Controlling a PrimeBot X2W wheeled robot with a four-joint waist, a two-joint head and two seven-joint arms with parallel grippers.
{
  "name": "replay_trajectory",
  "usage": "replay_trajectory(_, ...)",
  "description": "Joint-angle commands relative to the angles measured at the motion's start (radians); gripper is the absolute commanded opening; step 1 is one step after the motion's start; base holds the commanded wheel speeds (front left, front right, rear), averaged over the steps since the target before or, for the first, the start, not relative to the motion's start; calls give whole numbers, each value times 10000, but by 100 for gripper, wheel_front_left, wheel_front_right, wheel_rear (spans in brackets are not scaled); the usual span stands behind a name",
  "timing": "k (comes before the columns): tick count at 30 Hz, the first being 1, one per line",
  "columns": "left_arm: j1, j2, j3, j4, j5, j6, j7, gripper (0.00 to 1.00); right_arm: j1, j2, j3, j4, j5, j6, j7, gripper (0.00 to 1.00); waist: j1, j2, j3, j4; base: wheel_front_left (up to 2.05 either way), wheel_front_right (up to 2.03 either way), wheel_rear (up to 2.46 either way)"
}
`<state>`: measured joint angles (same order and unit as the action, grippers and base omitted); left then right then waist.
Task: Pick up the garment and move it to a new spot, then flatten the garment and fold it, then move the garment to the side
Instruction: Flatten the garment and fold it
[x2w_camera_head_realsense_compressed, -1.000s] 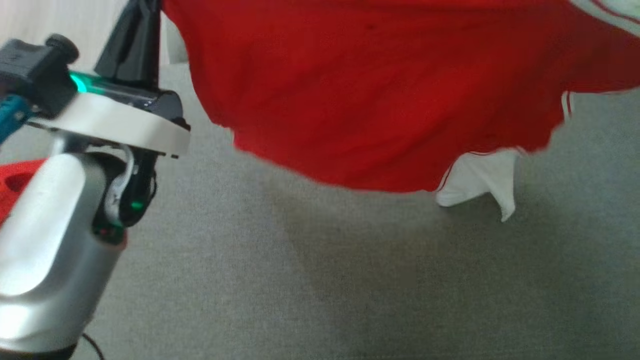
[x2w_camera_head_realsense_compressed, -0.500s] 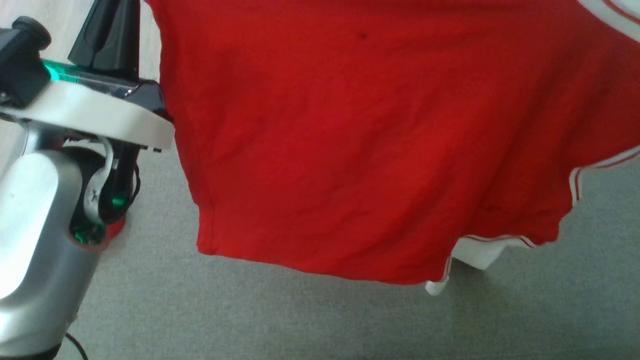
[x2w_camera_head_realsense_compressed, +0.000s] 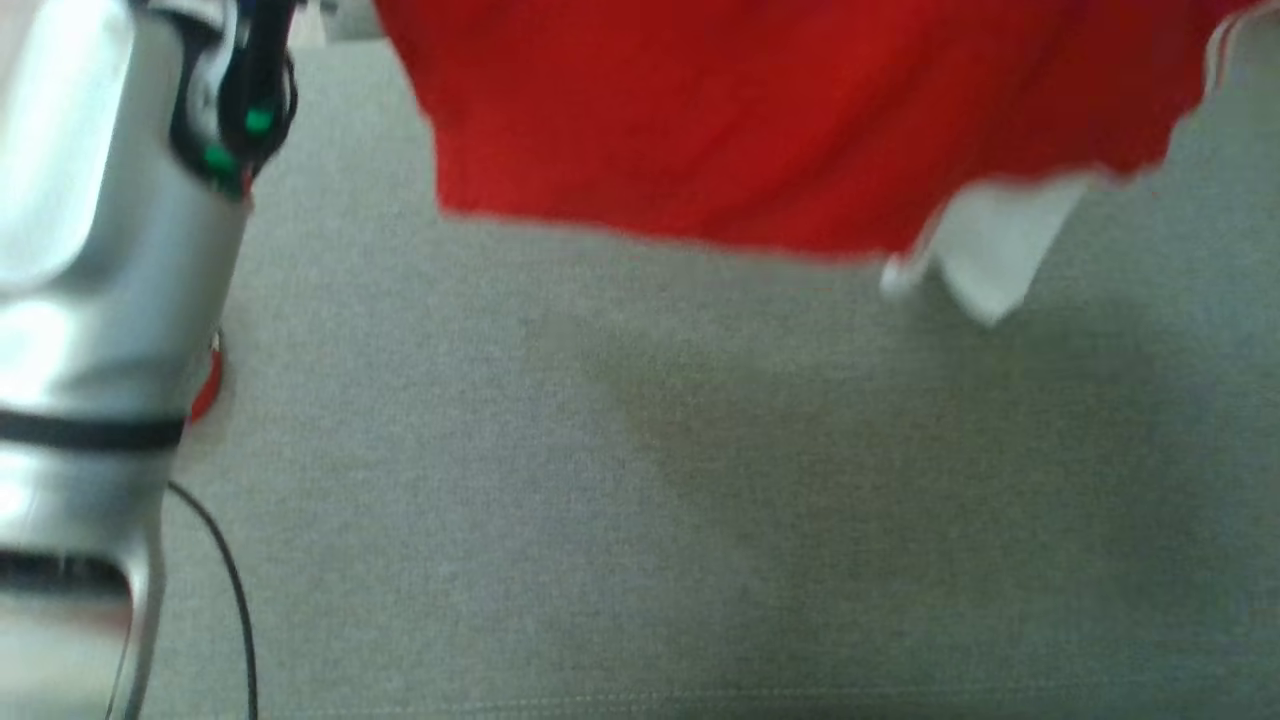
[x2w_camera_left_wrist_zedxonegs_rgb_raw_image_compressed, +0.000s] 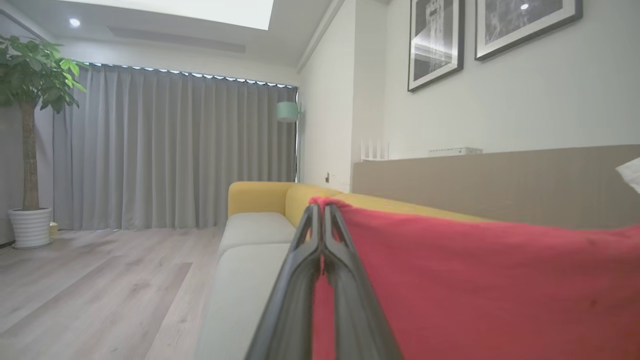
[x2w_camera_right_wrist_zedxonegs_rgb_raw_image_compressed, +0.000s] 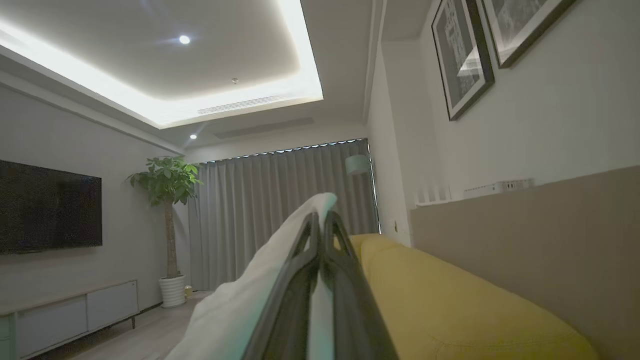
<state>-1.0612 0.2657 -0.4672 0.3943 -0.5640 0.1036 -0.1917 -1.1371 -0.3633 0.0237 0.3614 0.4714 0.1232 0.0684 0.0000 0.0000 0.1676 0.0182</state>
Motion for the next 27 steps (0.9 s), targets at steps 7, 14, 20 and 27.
replay_trajectory(7,-2622,-393,674,2898,122,-466,-624,0,-2751,1093,684,2805,300,75,-1367,0,0,0,906,-59,0,0,0)
replay_trajectory(14,-3516,-1106,757,5427,259,-752,-695,0,-4230,1869,1450,5691,279,75,-1436,0,0,0,2133,-4,0,0,0)
replay_trajectory(20,-3479,-1445,943,6928,121,-1031,-698,0,-4432,2280,1954,7147,562,75,-1141,0,0,0,2968,22,0,0,0)
replay_trajectory(27,-3206,-1545,1220,7656,2,-1414,-700,0,-3974,2284,2355,7535,1371,75,-1219,0,0,0,3345,-38,0,0,0)
